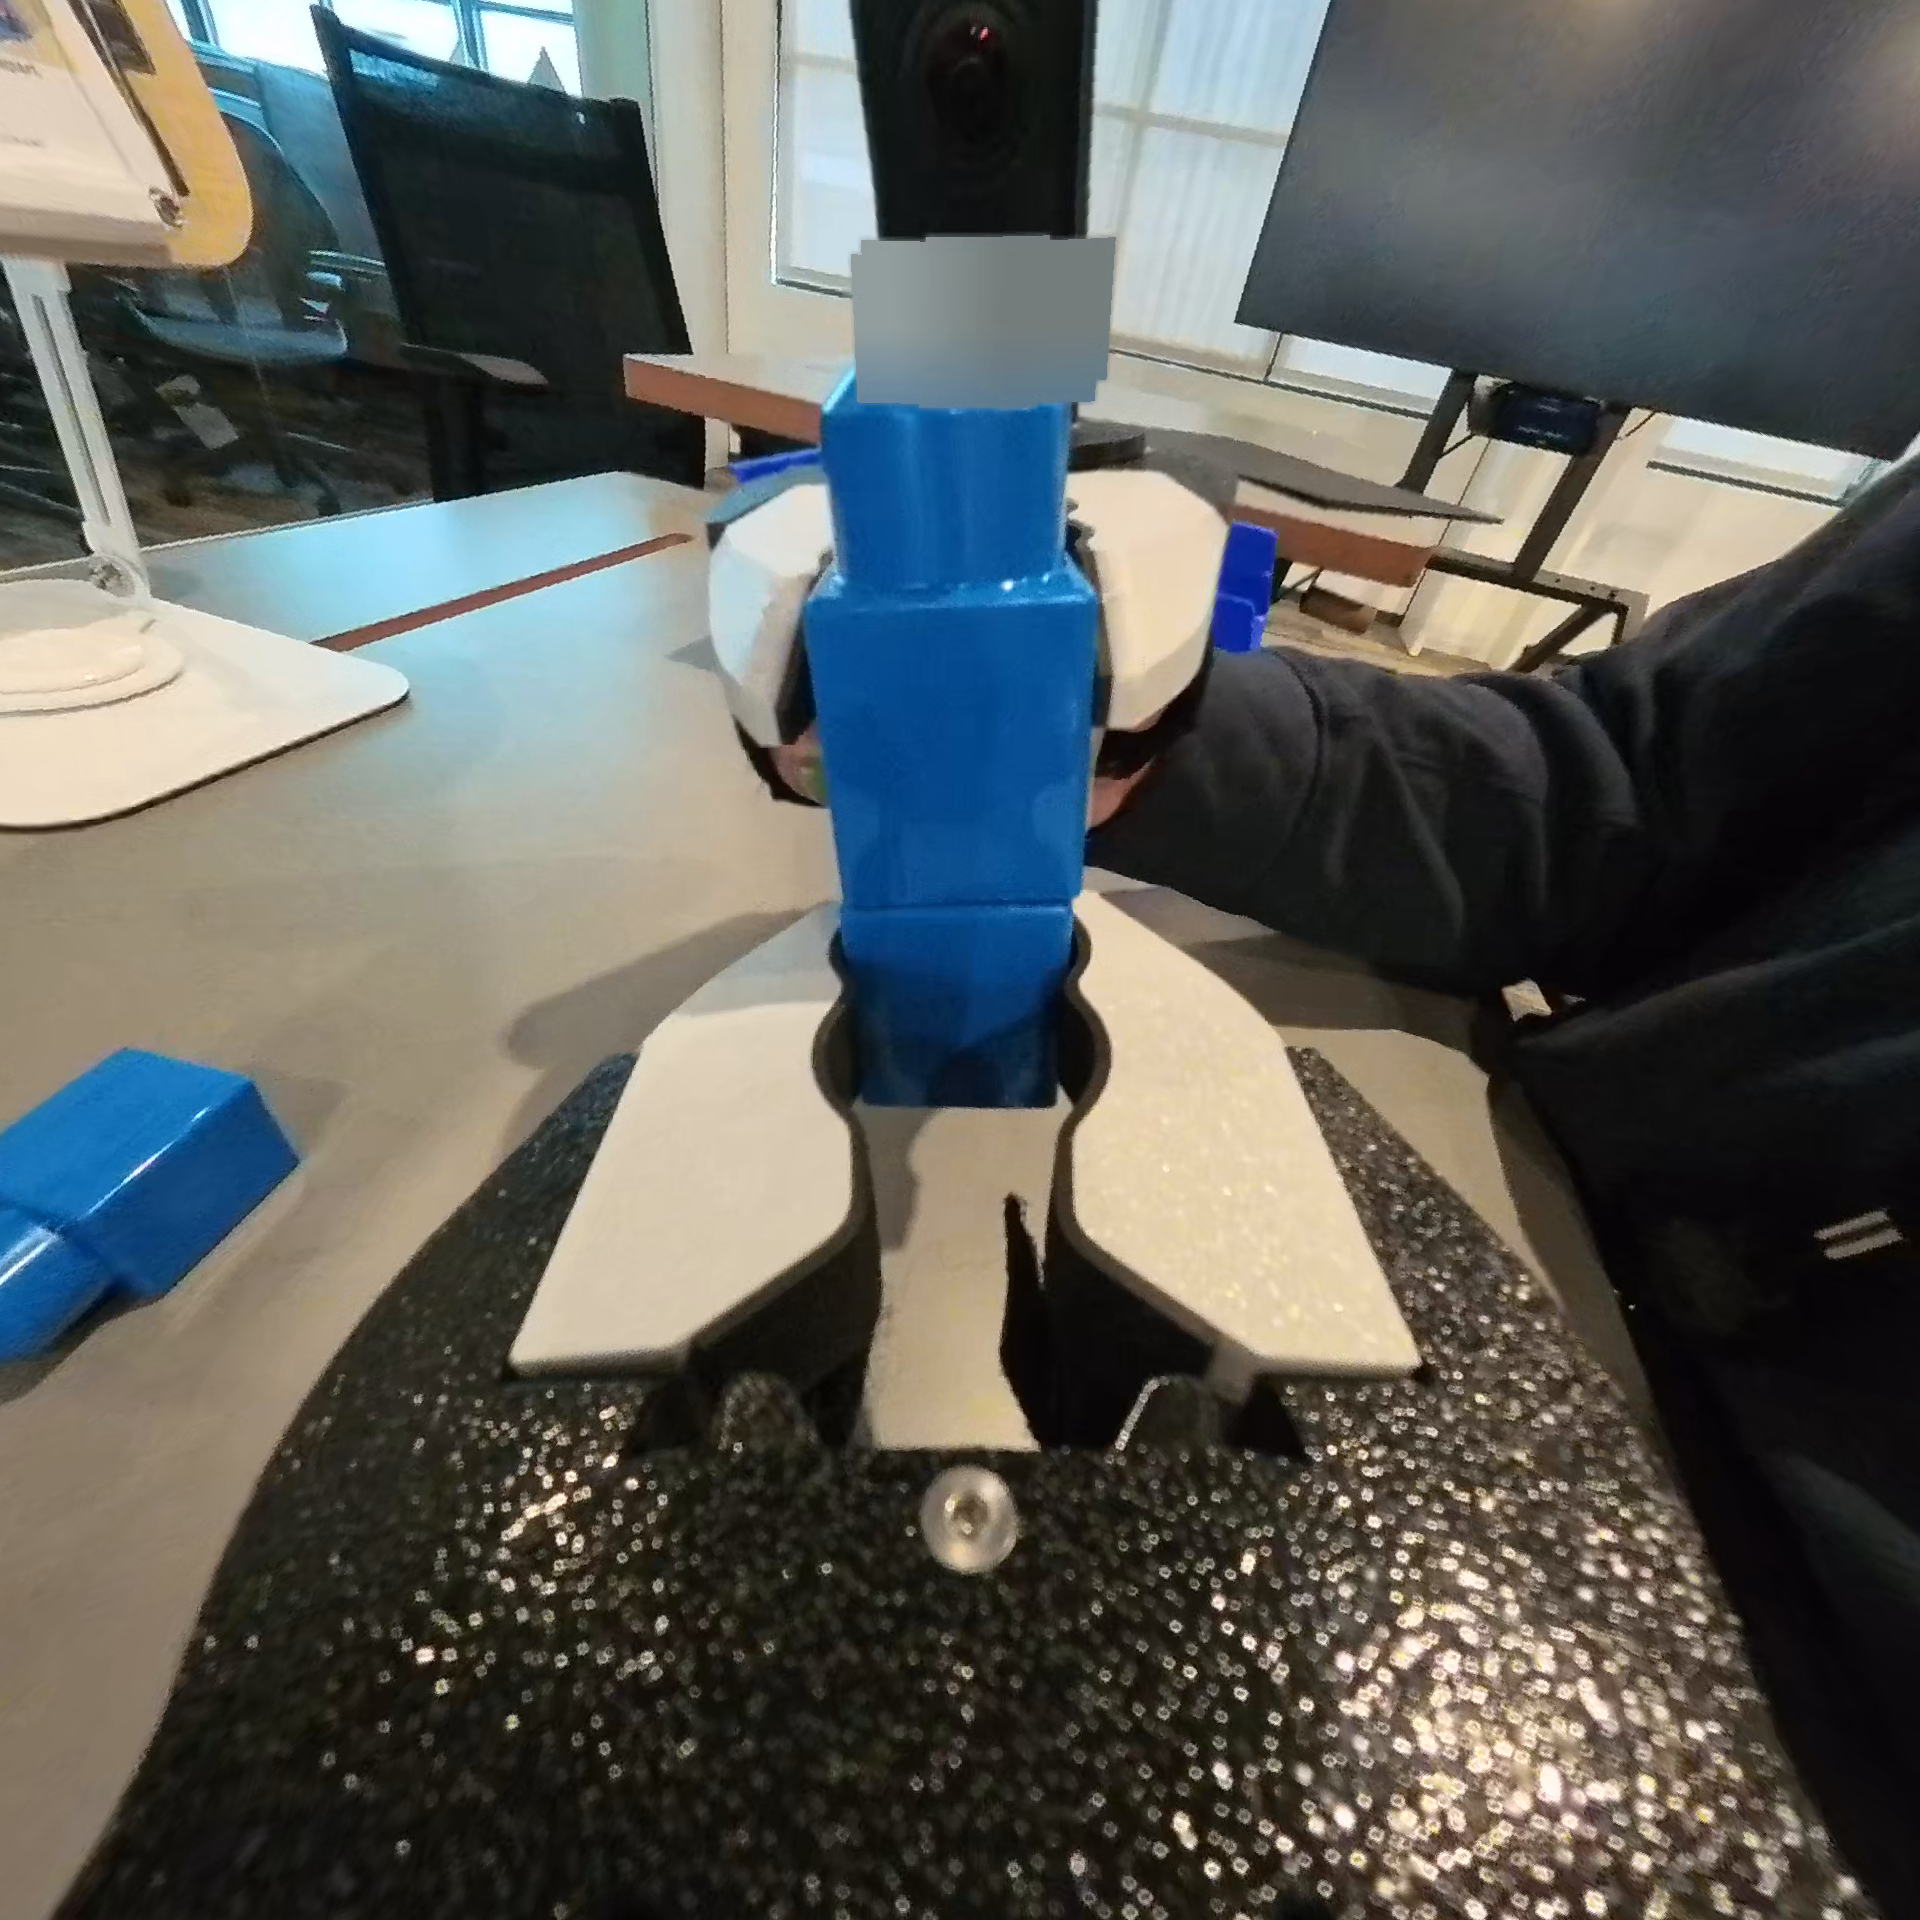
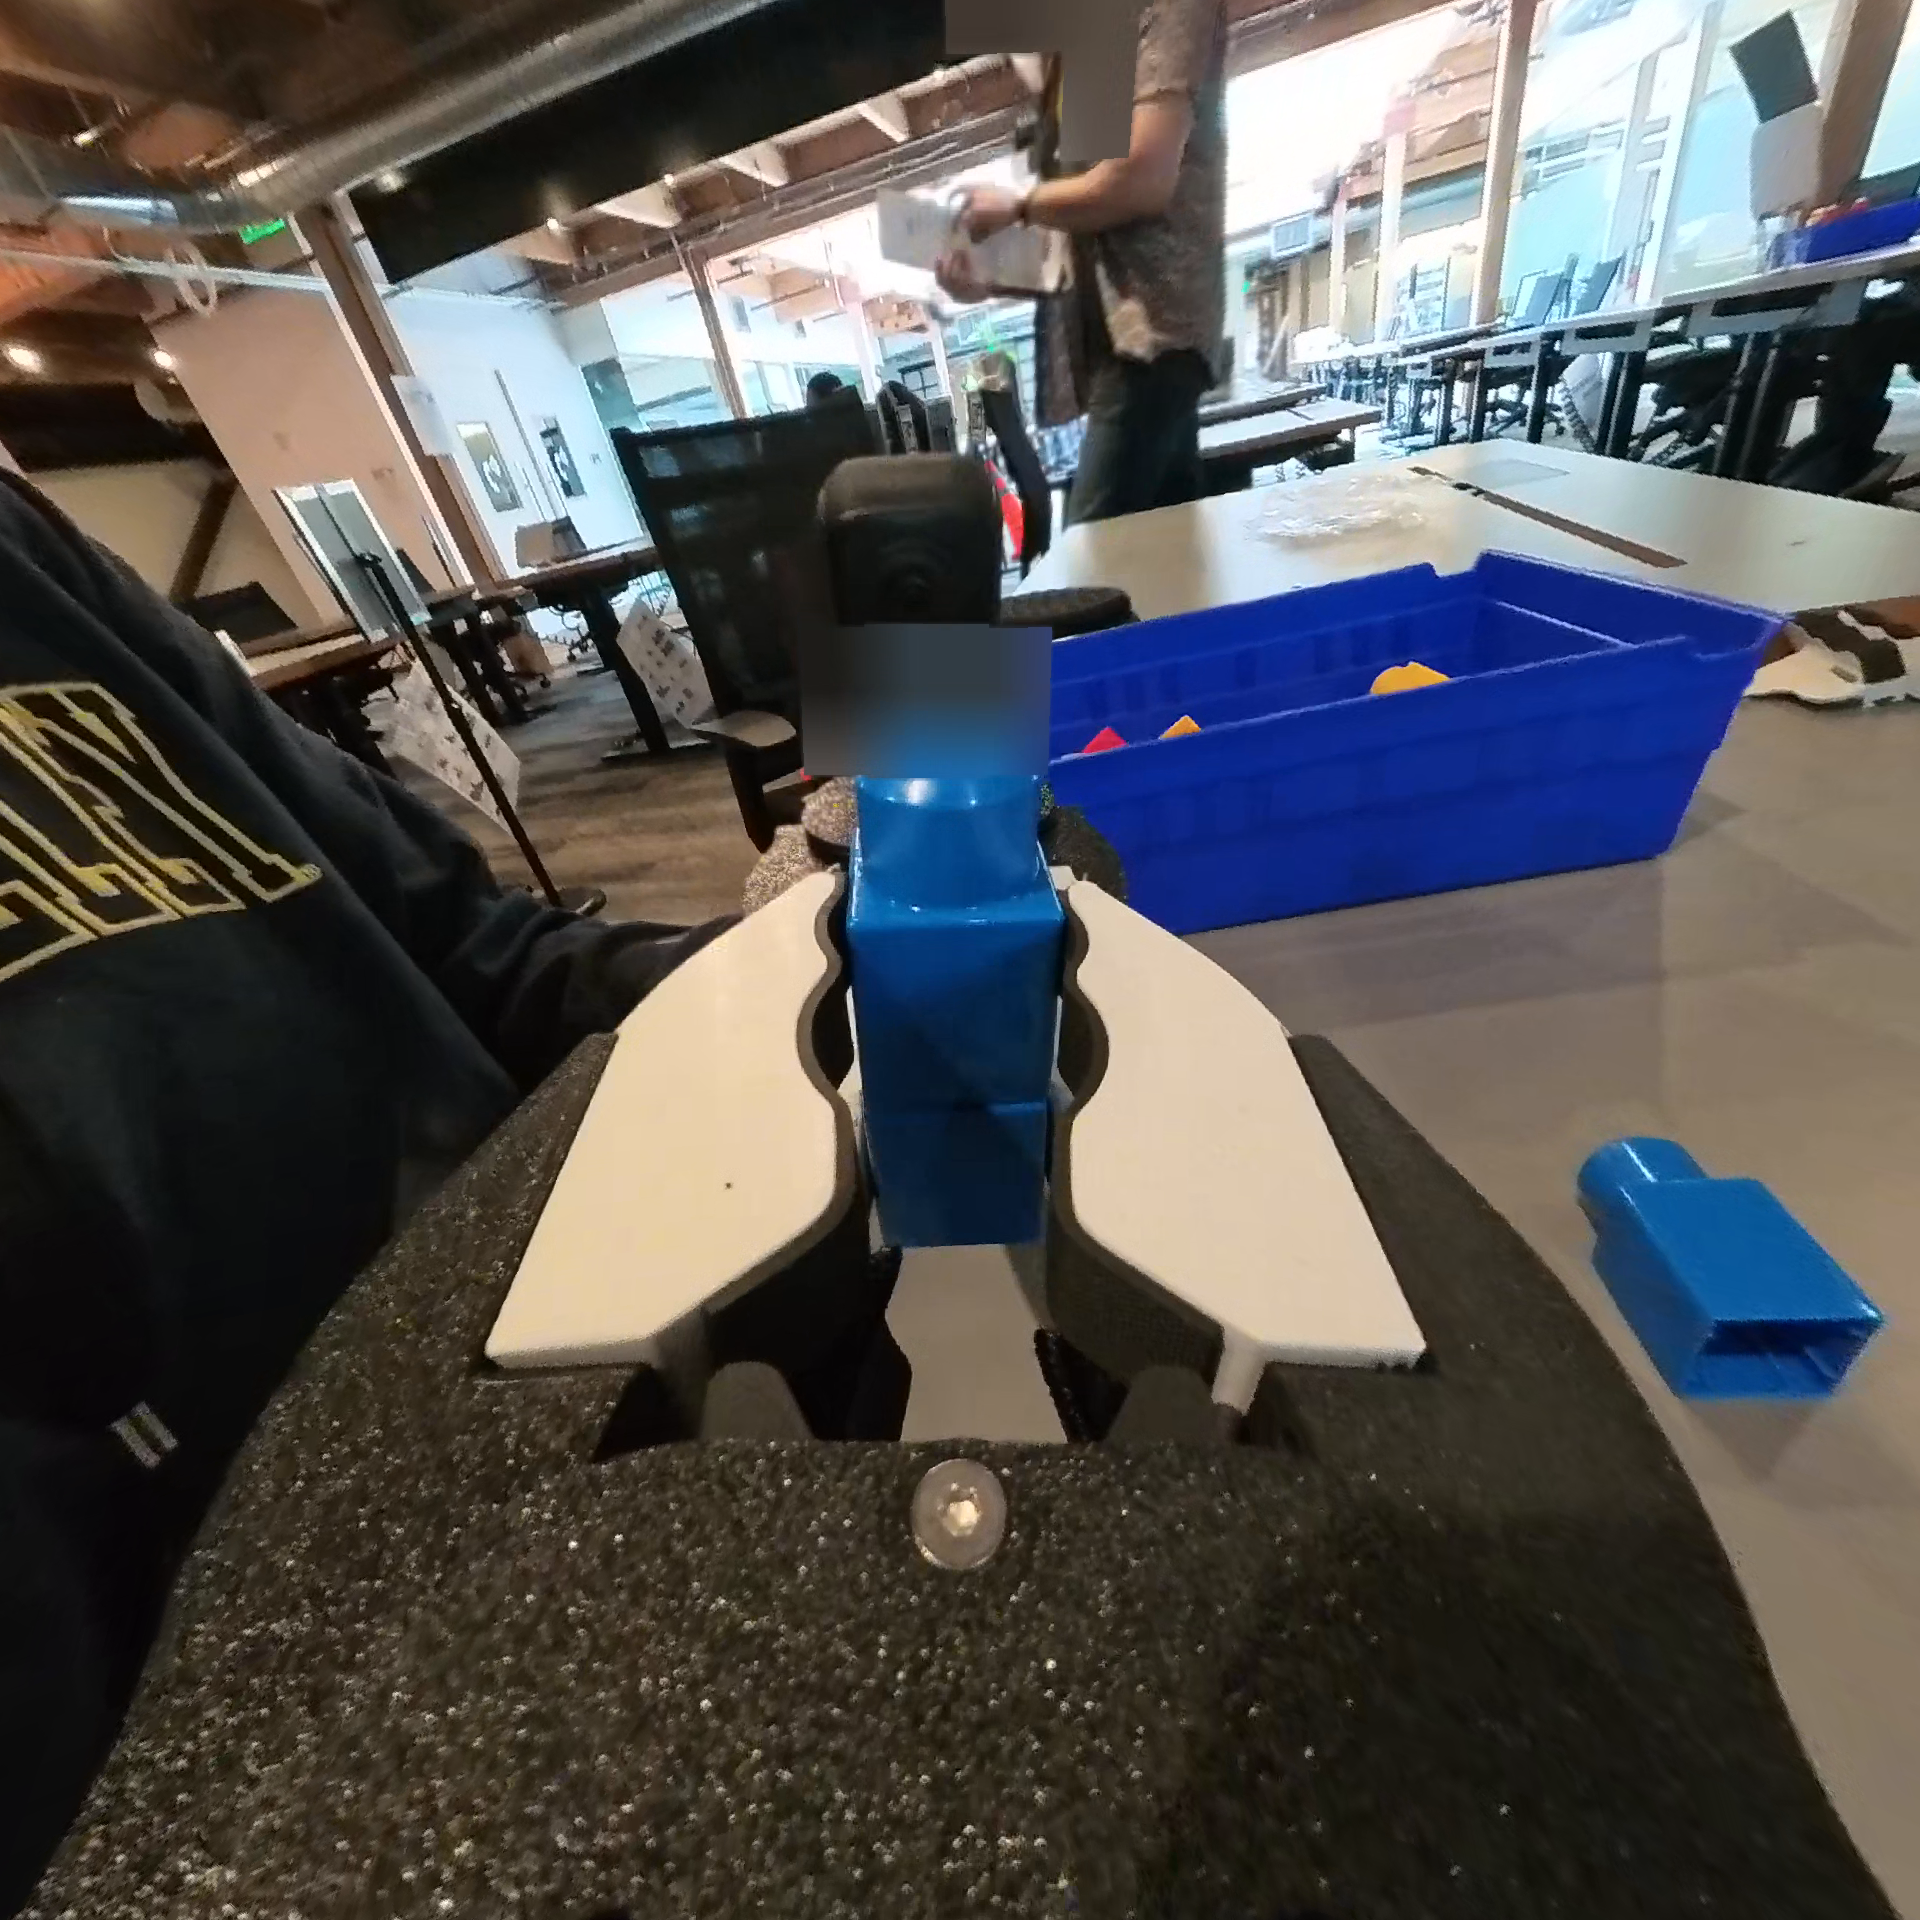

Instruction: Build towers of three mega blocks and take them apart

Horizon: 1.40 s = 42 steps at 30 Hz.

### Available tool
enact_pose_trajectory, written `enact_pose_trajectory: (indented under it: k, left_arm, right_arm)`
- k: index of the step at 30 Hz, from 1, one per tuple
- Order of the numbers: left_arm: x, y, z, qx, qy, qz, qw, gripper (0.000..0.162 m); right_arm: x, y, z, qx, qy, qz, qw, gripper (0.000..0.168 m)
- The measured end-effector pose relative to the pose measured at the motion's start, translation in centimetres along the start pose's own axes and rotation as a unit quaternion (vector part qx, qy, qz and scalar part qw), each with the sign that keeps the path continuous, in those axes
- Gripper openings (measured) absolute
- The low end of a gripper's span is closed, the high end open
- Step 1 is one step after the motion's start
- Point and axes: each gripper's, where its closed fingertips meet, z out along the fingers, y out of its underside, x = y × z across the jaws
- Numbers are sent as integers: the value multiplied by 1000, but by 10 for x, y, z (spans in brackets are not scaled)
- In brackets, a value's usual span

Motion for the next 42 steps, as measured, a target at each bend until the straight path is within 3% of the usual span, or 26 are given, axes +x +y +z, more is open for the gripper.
enact_pose_trajectory:
  k: [13, 18, 20, 22, 26, 29, 39, 40, 42]
  left_arm:
    - [3, 9, 4, -10, 18, -3, 1000, 35]
    - [-11, 5, -5, 17, -10, -14, 1000, 35]
    - [-25, 1, -18, 43, -43, -32, 998, 35]
    - [-37, -2, -28, 64, -61, -57, 994, 35]
    - [-45, 1, -33, 65, -72, -73, 993, 35]
    - [-45, 7, -29, 41, -84, -54, 994, 35]
    - [-50, 6, -30, 45, -96, -55, 993, 35]
    - [-50, 6, -29, 44, -96, -55, 993, 35]
    - [-51, 7, -29, 42, -96, -56, 993, 35]
  right_arm:
    - [-1, 7, -1, 9, 25, -26, 999, 37]
    - [14, -28, -35, 121, 44, -35, 991, 50]
    - [50, -19, -48, 56, 119, -56, 990, 51]
    - [86, 3, -46, -66, 168, -67, 981, 57]
    - [138, 39, -25, -300, 172, -80, 935, 61]
    - [163, 57, -9, -412, 151, -86, 894, 60]
    - [187, 114, -1, -581, 114, -62, 803, 60]
    - [187, 117, -2, -589, 111, -58, 798, 58]
    - [186, 119, -4, -594, 107, -52, 795, 37]
